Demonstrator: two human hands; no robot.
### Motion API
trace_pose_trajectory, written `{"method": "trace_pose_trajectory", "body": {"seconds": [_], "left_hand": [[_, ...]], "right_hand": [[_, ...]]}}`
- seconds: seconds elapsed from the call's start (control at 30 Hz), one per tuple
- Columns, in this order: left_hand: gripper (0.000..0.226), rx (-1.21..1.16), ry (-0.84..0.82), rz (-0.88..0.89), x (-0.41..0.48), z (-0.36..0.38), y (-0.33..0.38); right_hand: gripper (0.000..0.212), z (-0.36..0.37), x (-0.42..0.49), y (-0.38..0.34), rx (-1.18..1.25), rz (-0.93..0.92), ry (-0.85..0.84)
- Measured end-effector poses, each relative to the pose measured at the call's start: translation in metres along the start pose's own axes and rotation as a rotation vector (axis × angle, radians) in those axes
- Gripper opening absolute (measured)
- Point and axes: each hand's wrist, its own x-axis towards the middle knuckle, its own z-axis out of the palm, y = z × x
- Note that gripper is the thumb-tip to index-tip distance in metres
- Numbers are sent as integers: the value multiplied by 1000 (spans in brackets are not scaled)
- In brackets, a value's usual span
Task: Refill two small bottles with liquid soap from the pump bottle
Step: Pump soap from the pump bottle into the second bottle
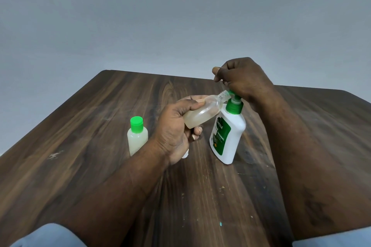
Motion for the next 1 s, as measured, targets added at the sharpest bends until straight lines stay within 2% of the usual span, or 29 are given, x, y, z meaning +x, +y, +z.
{"method": "trace_pose_trajectory", "body": {"seconds": [0.17, 0.33, 0.53, 0.77, 1.0], "left_hand": [[57, -12, 7, -1, 0, 1, 1], [49, 0, -3, -12, 1, -1, -1], [52, -1, -2, -11, 1, -2, -1], [53, -17, 1, -18, 2, -2, -1], [54, -10, -5, -13, 3, -3, -2]], "right_hand": [[26, 2, 0, 1, -11, 24, -27], [26, 2, -1, 1, -17, 31, -22], [28, -1, -1, -1, -14, -13, 21], [25, 3, -4, -2, -46, 37, -25], [28, 2, -5, -4, -65, 18, 8]]}}
